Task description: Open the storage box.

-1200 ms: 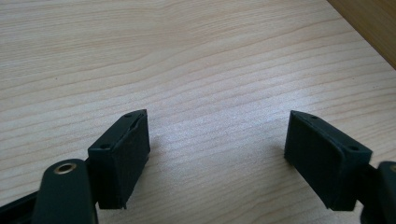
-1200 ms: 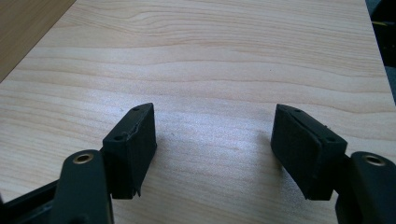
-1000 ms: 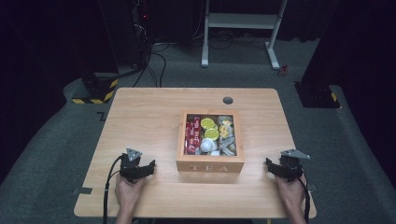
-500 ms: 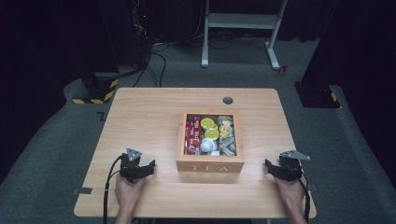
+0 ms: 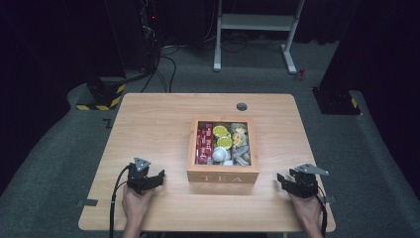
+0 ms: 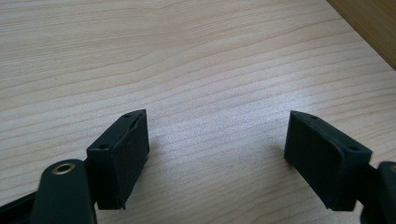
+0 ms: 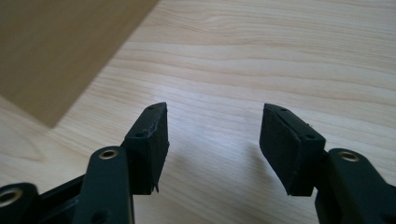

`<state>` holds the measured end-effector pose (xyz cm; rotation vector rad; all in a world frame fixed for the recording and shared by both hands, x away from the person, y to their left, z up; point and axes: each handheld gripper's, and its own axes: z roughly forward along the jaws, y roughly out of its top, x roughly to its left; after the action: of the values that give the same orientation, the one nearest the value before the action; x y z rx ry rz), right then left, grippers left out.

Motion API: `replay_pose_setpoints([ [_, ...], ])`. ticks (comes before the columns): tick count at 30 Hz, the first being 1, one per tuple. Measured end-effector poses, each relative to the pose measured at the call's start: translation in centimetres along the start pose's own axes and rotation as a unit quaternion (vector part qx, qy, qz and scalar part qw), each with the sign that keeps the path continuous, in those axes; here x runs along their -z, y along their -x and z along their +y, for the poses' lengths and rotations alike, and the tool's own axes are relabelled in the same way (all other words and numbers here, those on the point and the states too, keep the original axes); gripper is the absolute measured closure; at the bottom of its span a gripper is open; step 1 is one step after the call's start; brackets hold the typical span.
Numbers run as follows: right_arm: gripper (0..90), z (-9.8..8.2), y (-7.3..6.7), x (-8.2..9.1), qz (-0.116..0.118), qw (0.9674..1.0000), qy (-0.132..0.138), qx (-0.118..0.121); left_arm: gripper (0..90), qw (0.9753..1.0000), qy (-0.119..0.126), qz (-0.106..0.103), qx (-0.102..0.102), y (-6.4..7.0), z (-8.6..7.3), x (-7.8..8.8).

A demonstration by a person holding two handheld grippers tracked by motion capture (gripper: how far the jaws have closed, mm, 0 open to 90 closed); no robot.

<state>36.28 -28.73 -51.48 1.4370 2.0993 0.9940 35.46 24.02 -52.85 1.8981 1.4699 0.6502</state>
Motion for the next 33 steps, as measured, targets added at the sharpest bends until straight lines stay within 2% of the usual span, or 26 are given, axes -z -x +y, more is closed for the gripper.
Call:
replay_pose_setpoints([
  [4,47.4,0.1,-1.2,0.2,0.024,0.9997,0.005,0.01,22.0,1.0,0.0,0.0,0.0,0.0,0.0,0.0],
  [9,48.7,0.0,-2.5,0.0,0.043,0.9988,-0.001,0.024,22.0,1.0,0.0,0.0,0.0,0.0,0.0,0.0],
  [20,51.0,-0.1,-4.0,0.5,0.079,0.996,0.002,0.042,22.0,1.0,0.0,0.0,0.0,0.0,0.0,0.0],
  [25,54.0,0.4,-5.0,0.6,0.101,0.993,0.007,0.06,22.0,1.0,0.0,0.001,0.0,0.0,0.0,0.0],
  [33,56.9,0.8,-5.9,0.7,0.118,0.9904,0.011,0.071,21.9,1.0,0.0,-0.001,-0.003,0.1,0.0,0.0],
])
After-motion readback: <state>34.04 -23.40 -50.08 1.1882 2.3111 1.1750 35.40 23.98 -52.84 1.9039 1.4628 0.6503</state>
